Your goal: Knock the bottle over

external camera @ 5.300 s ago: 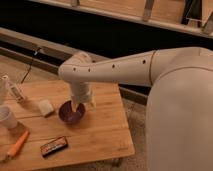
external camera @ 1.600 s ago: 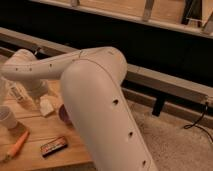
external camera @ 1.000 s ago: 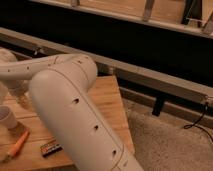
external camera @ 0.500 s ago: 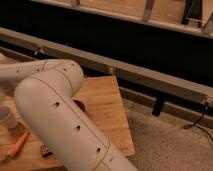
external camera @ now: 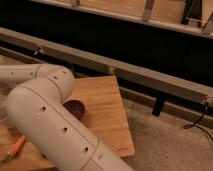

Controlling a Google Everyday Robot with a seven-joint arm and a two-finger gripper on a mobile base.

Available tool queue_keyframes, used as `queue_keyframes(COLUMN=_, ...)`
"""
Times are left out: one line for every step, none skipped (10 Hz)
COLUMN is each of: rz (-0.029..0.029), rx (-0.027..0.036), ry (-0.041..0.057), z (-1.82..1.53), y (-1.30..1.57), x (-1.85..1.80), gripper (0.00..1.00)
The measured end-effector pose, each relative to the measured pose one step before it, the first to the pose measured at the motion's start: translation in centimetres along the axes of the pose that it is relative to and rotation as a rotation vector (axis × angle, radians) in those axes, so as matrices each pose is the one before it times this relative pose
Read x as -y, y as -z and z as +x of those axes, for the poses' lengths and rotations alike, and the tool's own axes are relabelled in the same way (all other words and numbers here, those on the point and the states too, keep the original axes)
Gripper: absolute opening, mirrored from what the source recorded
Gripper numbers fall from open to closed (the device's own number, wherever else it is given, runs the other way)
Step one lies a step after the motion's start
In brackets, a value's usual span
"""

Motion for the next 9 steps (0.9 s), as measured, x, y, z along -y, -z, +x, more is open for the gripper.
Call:
queue_keyframes(rz=-0.00144, rx=-0.00775, ry=0.00288, z=-0.655, y=-0.270, x=0.027, gripper=0.00)
queue_keyframes(rz=-0.00122, rx=-0.00448, ry=0.00358, z=-0.485, y=-0.100, x=-0.042, gripper=0.00)
queue_keyframes(rz=0.00128, rx=-0.00371, ry=0.00514, z=-0.537, y=-0.060, x=-0.083, gripper=0.00)
queue_keyframes(rz=0.00434, rx=-0.00622, ry=0.00962, z=-0.785, y=-0.039, x=-0.158, gripper=0.00)
queue_keyframes(rz=0.00234, rx=-0.00326, ry=0.00405, z=-0.386, y=0.006, x=-0.078, gripper=0.00)
queue_keyframes(rz=-0.00043, rx=-0.00547, ry=0.00296, z=-0.467, y=-0.086, x=-0.113, gripper=0.00)
queue_keyframes(rz=-0.00148, rx=-0.00515, ry=-0.00203, z=-0.192, y=-0.125, x=0.028, gripper=0.00)
queue_keyframes(rz=-0.00373, rx=-0.01068, ry=-0.00966, z=-0.086, y=-0.362, x=0.168, gripper=0.00)
queue_keyframes(rz=-0.00146, rx=-0.00568, ry=-0.00654, z=0.019, y=-0.212, x=0.174, gripper=0.00)
